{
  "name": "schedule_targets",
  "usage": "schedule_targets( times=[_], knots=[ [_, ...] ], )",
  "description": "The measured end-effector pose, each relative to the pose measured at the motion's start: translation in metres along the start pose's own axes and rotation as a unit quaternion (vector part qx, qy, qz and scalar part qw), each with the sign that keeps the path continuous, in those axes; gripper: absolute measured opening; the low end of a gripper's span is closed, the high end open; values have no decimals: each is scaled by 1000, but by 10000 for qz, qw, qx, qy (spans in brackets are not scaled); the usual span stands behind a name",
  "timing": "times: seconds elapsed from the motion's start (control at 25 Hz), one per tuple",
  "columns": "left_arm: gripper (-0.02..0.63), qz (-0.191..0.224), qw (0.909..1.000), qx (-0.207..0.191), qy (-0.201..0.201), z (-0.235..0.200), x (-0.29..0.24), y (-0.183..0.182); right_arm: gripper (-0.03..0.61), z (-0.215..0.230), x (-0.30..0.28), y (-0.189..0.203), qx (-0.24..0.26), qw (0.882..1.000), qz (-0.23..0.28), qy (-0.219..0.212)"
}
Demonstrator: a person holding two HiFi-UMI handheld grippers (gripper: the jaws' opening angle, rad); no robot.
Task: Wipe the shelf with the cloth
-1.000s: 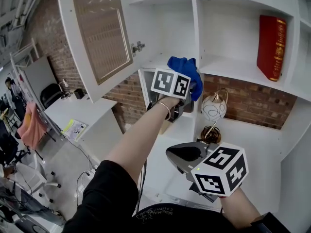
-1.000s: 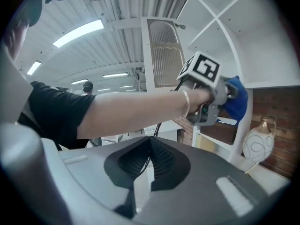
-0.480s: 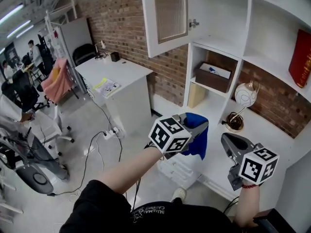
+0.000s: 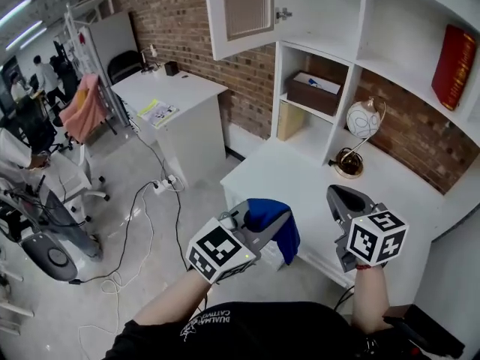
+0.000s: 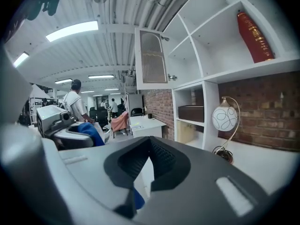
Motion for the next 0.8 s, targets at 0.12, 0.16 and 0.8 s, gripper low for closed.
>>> schedule_targets(
  times=[0.12,0.16,0.8],
  knots=[
    [9,-196,9991,160,-352,17,11,6,4,22,11,6,273,9996,-114,-50],
    [9,-184,9979,270,-564,24,15,9,5,29,16,10,362,9991,-194,-55],
    [9,-24,9848,1102,-1342,115,-73,11,5,119,95,58,258,9961,-463,-705]
  ],
)
Point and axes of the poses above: the fingertips, and each gripper's own axes: x backward along the fingers, z to its right, y out of its underside, the point moved 6 cm from there along x, backward along the fingers, and after that the axes turned 4 degrees about -z, right-handed, at the moved point
